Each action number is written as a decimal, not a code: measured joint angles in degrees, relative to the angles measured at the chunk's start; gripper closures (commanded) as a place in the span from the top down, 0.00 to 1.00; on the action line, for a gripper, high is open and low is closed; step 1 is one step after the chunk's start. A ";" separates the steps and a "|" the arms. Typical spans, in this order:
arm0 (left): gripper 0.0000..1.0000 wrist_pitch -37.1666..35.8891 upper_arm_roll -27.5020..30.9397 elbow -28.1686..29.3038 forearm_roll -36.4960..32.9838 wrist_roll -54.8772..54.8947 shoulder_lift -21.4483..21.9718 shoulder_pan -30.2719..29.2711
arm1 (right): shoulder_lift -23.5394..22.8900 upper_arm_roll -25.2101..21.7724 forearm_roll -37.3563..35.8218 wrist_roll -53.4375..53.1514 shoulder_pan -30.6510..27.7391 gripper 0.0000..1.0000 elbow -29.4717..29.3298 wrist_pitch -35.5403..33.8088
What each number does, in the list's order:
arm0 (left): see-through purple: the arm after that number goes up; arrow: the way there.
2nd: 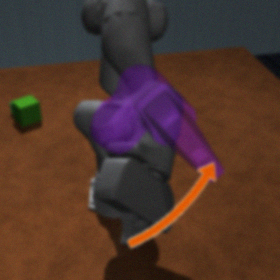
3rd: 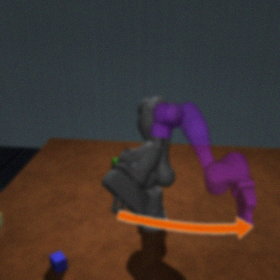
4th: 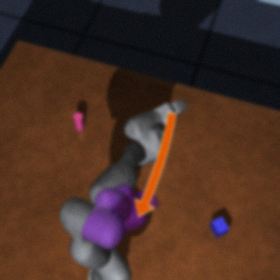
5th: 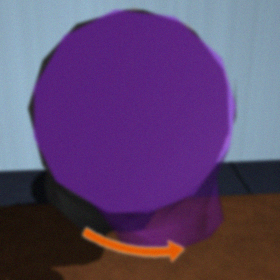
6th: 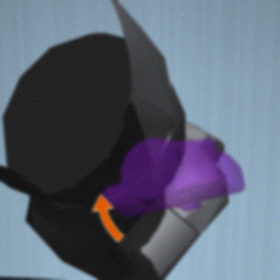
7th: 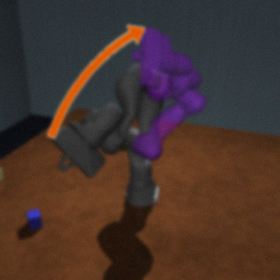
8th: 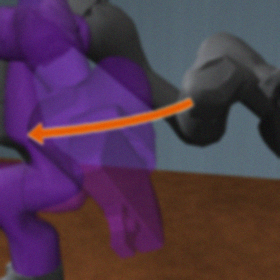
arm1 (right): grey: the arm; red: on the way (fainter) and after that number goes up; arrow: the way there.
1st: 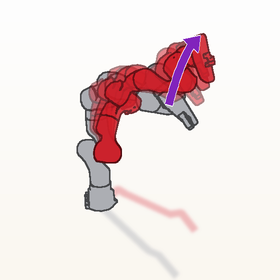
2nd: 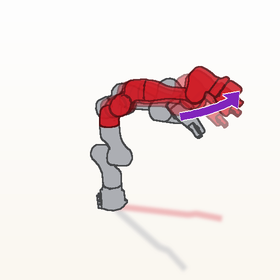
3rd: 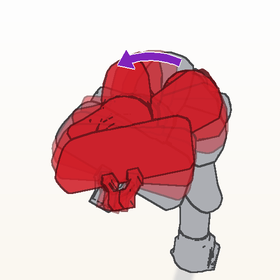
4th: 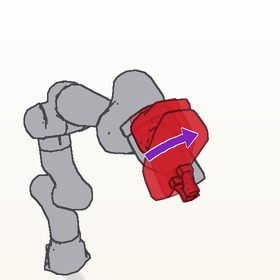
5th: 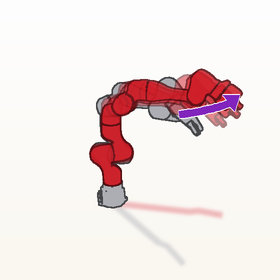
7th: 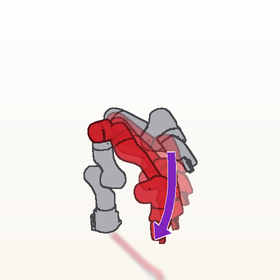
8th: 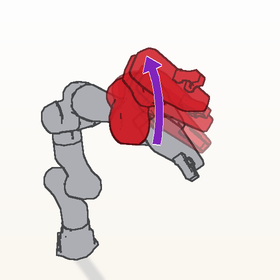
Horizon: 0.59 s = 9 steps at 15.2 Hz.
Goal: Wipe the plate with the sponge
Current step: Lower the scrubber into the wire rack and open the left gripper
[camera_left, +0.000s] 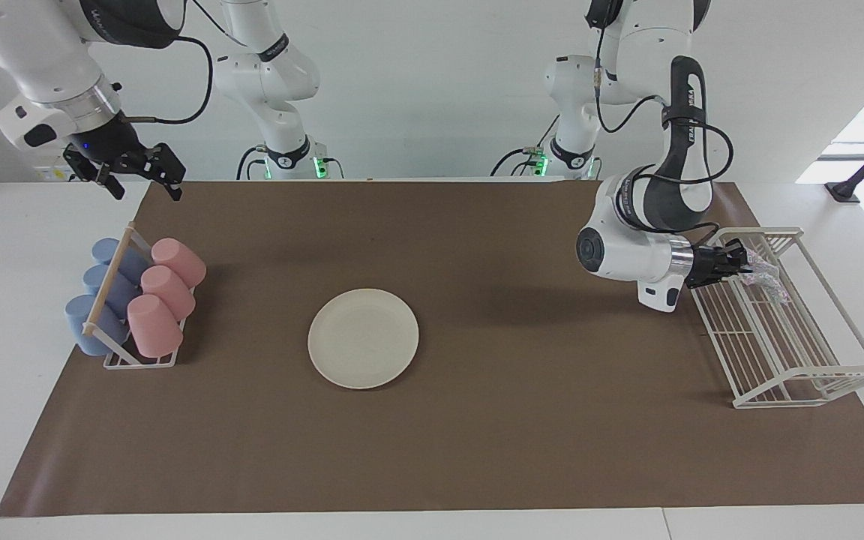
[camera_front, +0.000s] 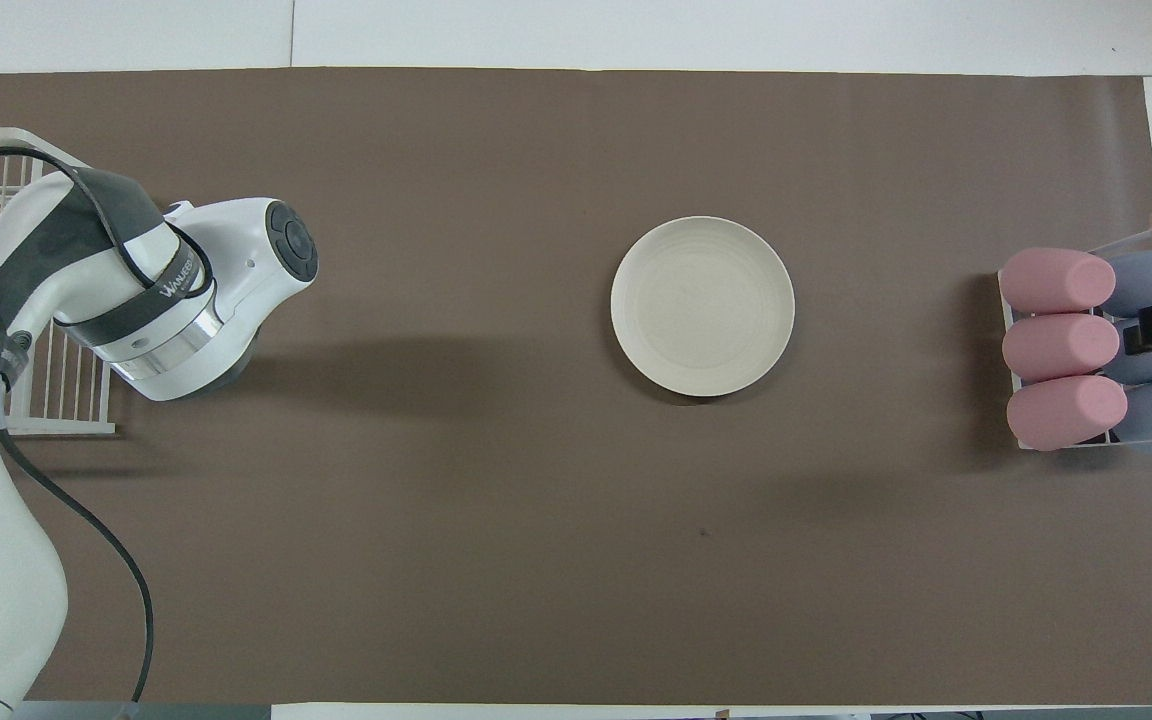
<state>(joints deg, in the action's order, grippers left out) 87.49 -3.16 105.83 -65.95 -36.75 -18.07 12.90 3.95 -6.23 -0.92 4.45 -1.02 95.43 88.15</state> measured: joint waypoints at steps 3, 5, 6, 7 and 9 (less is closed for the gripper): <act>1.00 0.74 0.01 0.00 0.51 -0.07 0.00 -0.54 | -0.04 0.02 -0.73 0.02 0.63 1.00 -0.05 -0.20; 1.00 0.89 0.04 0.00 0.59 -0.10 0.00 -0.72 | -0.04 0.02 -0.76 0.02 0.67 1.00 -0.07 -0.22; 1.00 0.96 0.04 0.00 0.63 -0.11 0.00 -0.72 | -0.04 0.02 -0.76 0.03 0.67 1.00 -0.07 -0.22; 1.00 1.03 0.02 -0.02 0.78 -0.11 0.00 -0.72 | -0.04 0.02 -0.76 0.03 0.67 1.00 -0.07 -0.22; 1.00 1.25 0.02 -0.41 2.37 -0.05 0.03 -0.73 | -0.05 0.02 -0.76 0.04 0.67 1.00 -0.07 -0.23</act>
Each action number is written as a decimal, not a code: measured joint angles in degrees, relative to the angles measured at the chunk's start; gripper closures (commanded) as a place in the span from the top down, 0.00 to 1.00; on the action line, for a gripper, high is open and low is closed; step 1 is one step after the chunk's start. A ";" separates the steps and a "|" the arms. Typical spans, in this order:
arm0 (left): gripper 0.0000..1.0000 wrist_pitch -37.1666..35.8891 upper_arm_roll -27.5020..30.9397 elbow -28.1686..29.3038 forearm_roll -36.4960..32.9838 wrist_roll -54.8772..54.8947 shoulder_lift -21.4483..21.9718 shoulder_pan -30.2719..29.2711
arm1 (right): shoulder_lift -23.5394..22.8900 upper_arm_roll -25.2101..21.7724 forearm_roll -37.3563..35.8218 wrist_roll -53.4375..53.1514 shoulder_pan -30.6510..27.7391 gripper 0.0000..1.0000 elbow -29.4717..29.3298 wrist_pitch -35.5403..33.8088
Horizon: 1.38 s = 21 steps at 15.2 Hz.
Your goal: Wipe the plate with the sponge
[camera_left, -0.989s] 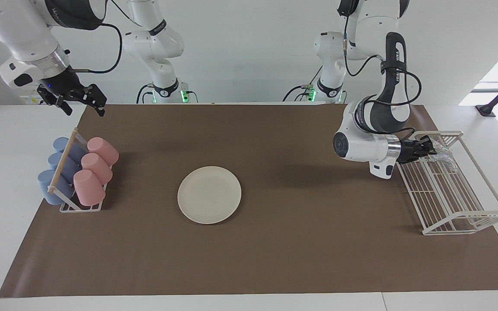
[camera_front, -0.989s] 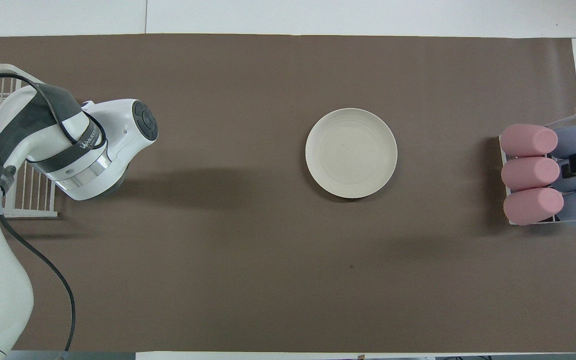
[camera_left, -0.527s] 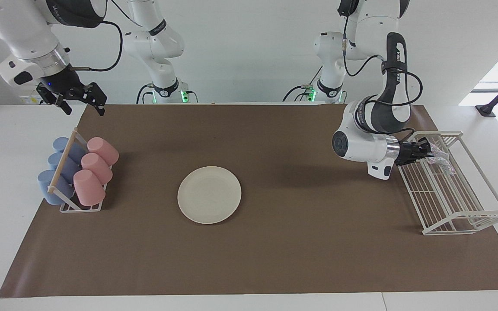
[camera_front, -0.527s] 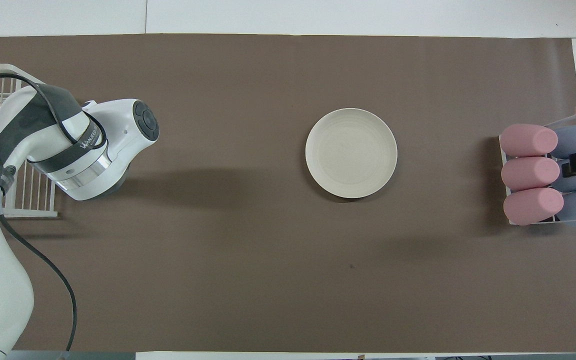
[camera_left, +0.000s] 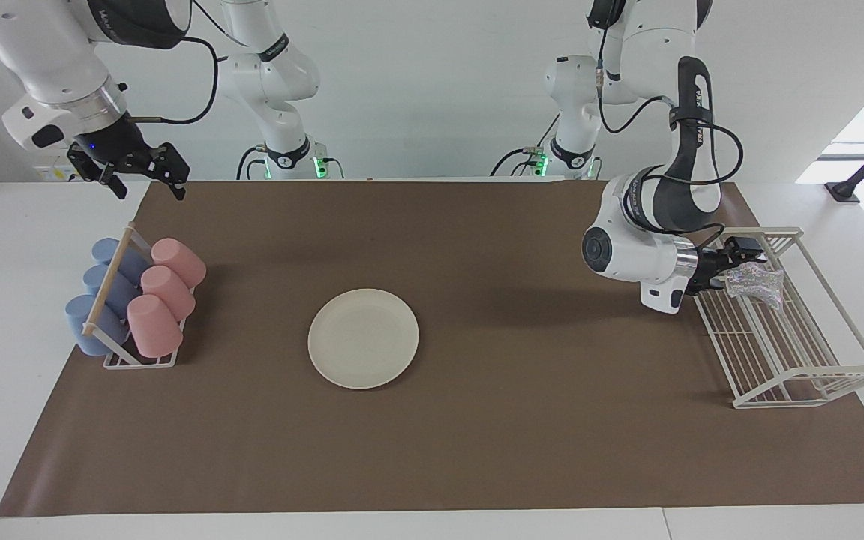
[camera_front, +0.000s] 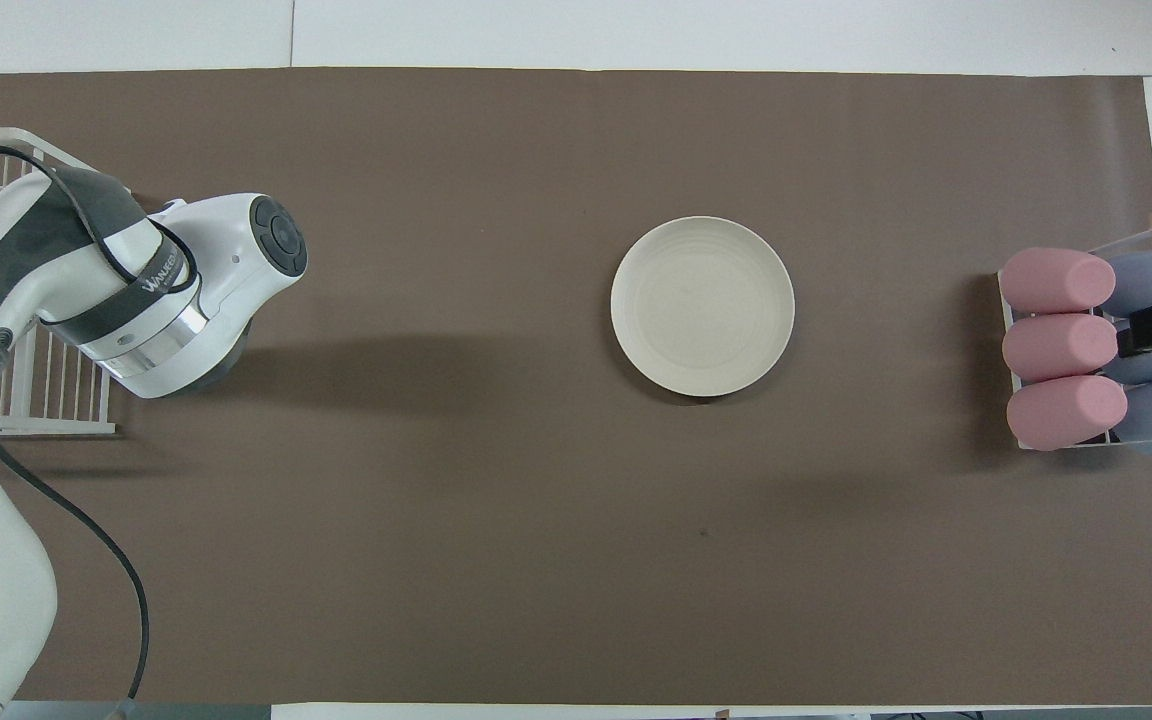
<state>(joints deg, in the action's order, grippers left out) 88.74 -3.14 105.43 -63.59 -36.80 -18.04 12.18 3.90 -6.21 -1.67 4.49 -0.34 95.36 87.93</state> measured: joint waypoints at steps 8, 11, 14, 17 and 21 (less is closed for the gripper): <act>1.00 0.36 0.20 -10.46 18.74 14.23 6.53 -2.36 | 0.00 1.18 0.00 0.00 0.04 1.00 -0.07 0.00; 1.00 0.07 0.27 -14.22 28.16 14.67 7.97 -2.98 | 0.00 1.22 0.00 0.00 0.03 1.00 -0.24 0.00; 1.00 -0.05 0.43 -16.08 40.94 20.21 11.93 -6.40 | -0.01 1.22 0.00 0.00 0.03 1.00 -0.41 -0.01; 1.00 -0.51 0.58 -16.20 53.87 23.66 16.61 -10.16 | -0.01 1.24 0.00 0.00 0.05 1.00 -0.58 -0.01; 1.00 -1.98 0.33 -14.24 61.55 26.96 19.35 -11.61 | -0.03 1.31 0.00 0.00 1.36 1.00 -0.85 -0.01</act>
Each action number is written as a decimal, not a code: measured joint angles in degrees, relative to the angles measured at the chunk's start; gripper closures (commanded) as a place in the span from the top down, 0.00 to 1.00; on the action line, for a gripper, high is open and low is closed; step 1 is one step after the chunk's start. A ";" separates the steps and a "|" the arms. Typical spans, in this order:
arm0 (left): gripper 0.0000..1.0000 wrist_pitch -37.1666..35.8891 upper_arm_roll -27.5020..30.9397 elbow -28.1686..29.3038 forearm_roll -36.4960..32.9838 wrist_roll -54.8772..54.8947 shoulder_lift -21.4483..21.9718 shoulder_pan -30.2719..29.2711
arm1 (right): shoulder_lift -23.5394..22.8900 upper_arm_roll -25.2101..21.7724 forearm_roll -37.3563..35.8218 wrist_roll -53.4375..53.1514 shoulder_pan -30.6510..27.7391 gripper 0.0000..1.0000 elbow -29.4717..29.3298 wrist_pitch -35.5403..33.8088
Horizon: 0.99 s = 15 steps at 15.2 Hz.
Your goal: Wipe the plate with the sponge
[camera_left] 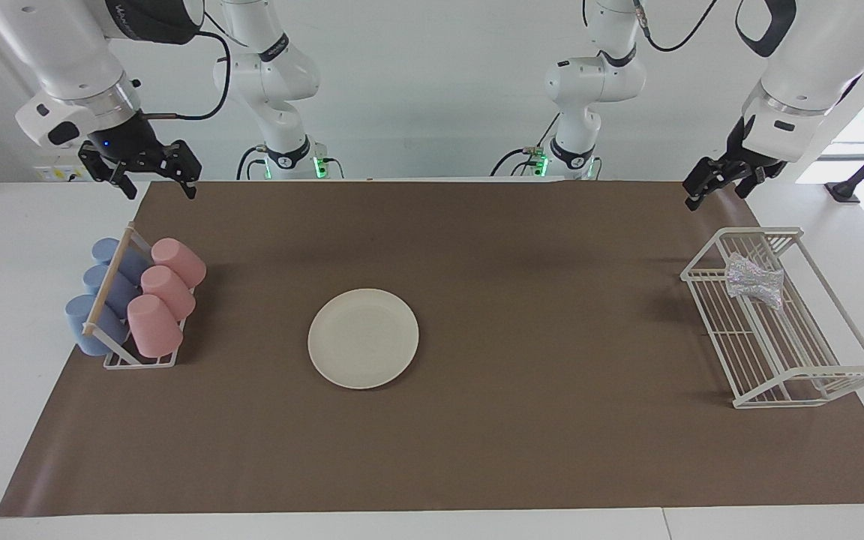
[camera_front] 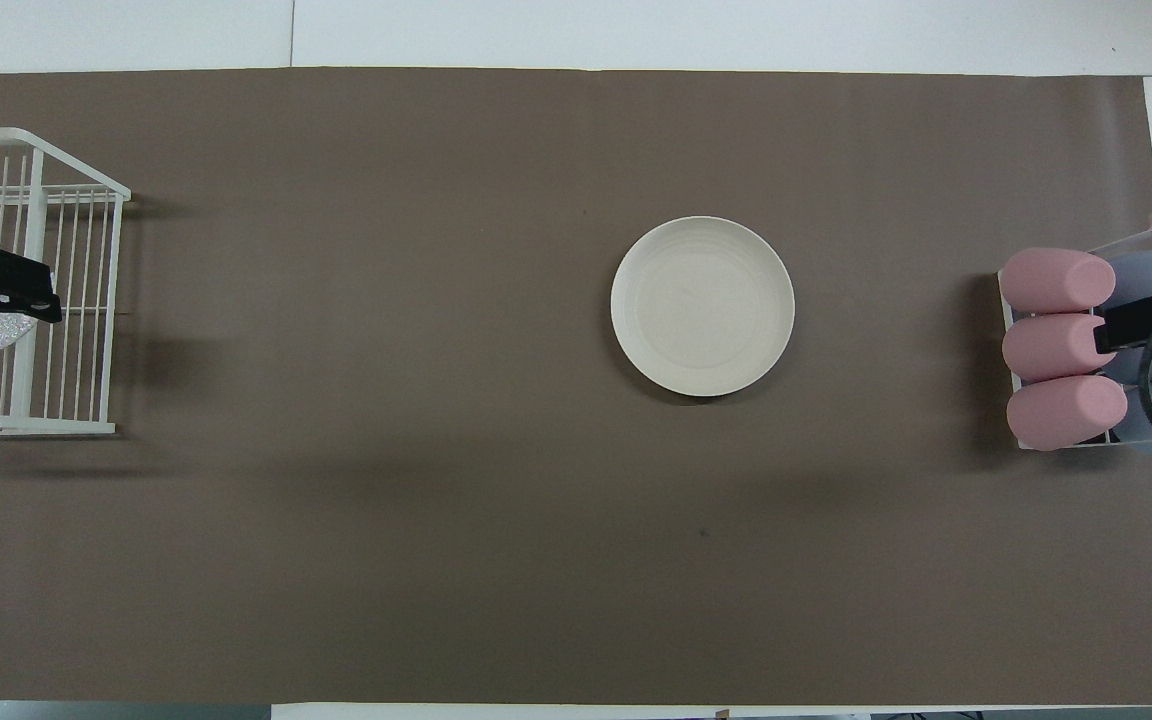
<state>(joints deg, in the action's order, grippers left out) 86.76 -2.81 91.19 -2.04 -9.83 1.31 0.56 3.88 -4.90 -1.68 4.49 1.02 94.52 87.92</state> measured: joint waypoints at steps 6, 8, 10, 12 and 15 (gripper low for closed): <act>1.00 3.24 -0.72 3.19 1.62 0.44 0.91 1.11 | -0.10 -0.01 0.00 0.00 0.14 1.00 -0.17 0.00; 1.00 4.83 -0.70 3.18 5.00 0.44 0.91 1.16 | -0.16 -0.01 0.00 0.00 0.14 1.00 -0.20 0.00; 1.00 4.89 -0.66 3.15 5.96 0.44 0.91 1.20 | -0.17 0.00 0.00 0.00 0.14 1.00 -0.36 0.00; 1.00 4.75 -0.66 3.15 5.48 0.44 0.91 1.23 | -0.19 0.00 0.00 0.00 0.14 1.00 -0.56 0.00; 1.00 4.73 -0.70 3.15 2.26 0.74 0.91 1.32 | -0.39 0.02 0.00 0.00 0.15 1.00 -0.76 0.00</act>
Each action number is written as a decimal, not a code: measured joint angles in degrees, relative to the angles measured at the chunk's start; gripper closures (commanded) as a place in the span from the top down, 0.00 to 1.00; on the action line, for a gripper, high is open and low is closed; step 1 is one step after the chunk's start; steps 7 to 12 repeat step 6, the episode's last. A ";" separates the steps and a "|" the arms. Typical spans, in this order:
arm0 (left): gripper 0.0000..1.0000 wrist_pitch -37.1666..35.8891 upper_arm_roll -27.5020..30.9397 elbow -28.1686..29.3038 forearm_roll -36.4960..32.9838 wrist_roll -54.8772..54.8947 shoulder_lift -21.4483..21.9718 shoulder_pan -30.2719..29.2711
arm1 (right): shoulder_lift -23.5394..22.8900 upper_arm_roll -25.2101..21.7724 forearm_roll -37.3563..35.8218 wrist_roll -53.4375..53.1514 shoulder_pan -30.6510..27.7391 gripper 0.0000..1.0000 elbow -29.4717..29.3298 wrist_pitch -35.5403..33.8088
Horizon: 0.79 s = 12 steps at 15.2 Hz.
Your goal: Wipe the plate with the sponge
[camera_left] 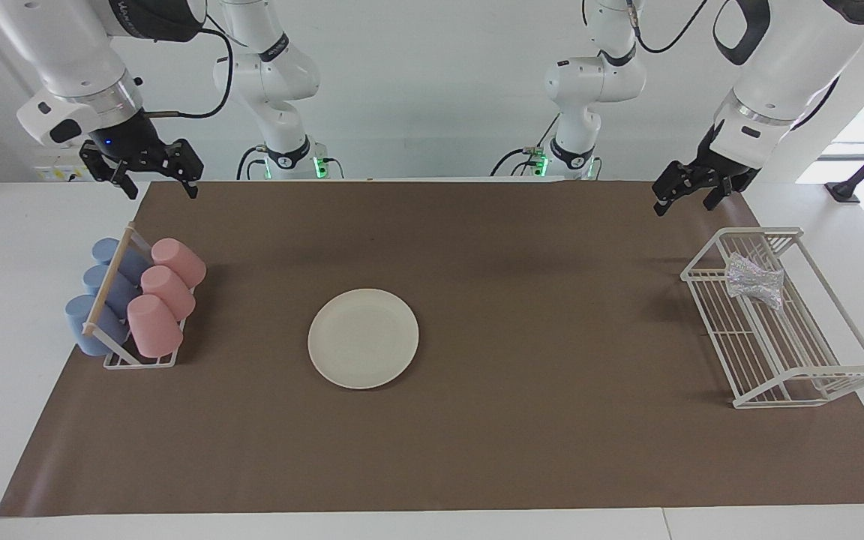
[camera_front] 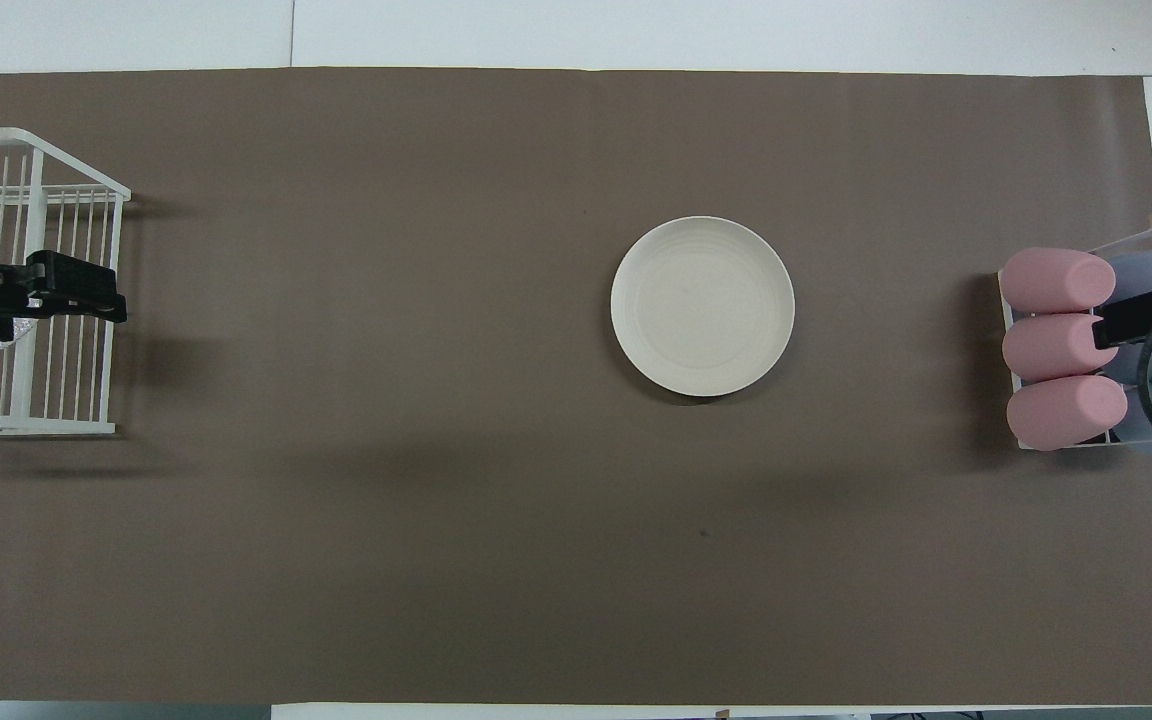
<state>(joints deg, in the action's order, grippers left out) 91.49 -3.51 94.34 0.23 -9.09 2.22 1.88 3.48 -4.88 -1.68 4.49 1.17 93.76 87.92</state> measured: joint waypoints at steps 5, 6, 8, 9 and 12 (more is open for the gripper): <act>1.00 0.03 -0.08 0.00 -0.52 0.16 -0.01 0.03 | -0.21 0.05 0.00 0.00 0.01 1.00 -0.13 -0.38; 1.00 0.03 -0.08 0.00 -0.52 0.17 -0.01 0.03 | -0.22 0.06 0.00 0.00 0.01 1.00 -0.14 -0.38; 1.00 0.03 -0.08 0.00 -0.52 0.17 -0.01 0.03 | -0.22 0.06 0.00 0.00 0.01 1.00 -0.14 -0.38; 1.00 0.03 -0.08 0.00 -0.52 0.17 -0.01 0.03 | -0.22 0.06 0.00 0.00 0.01 1.00 -0.14 -0.38; 1.00 0.03 -0.08 0.00 -0.52 0.17 -0.01 0.03 | -0.22 0.06 0.00 0.00 0.01 1.00 -0.14 -0.38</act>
